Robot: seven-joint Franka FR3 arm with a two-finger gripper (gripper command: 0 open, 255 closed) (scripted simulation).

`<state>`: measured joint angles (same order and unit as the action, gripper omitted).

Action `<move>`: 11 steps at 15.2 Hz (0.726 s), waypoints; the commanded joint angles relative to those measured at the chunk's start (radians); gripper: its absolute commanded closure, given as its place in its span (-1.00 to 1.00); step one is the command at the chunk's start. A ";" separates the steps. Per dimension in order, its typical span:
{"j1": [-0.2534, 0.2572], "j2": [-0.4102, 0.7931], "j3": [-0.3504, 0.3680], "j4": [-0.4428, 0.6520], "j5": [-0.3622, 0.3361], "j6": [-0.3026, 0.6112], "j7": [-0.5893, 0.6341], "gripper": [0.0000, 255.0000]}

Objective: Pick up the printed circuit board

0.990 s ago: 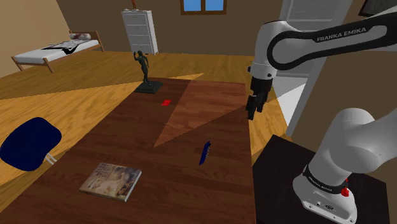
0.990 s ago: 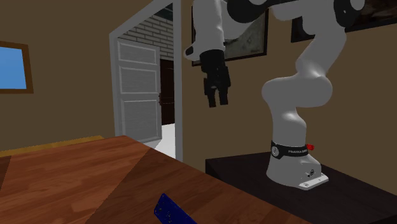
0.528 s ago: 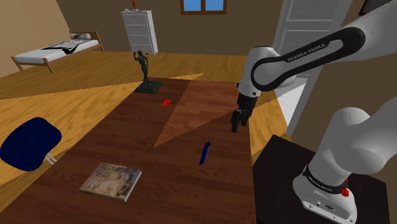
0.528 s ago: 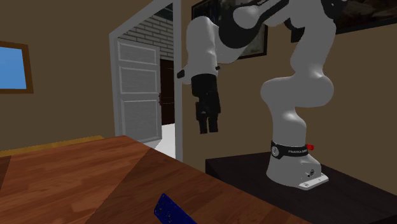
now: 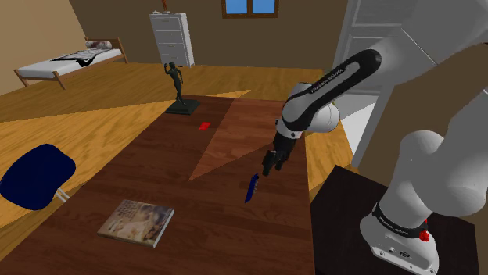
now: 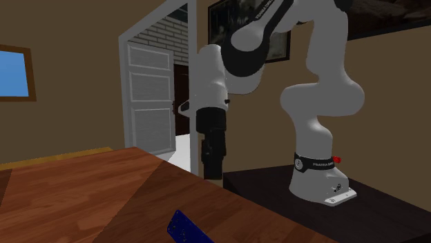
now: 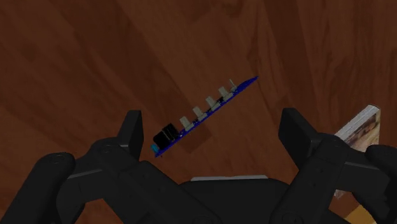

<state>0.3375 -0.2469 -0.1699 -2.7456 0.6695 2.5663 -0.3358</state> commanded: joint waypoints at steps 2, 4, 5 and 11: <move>0.088 0.151 -0.028 0.075 0.248 0.077 -0.177 -1.00; 0.120 0.241 -0.027 0.134 0.413 0.094 -0.299 -1.00; 0.120 0.255 -0.022 0.144 0.439 0.096 -0.318 -1.00; 0.118 0.352 -0.008 0.174 0.584 0.113 -0.458 -1.00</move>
<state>0.4549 0.0850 -0.1813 -2.5784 1.2216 2.6753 -0.7649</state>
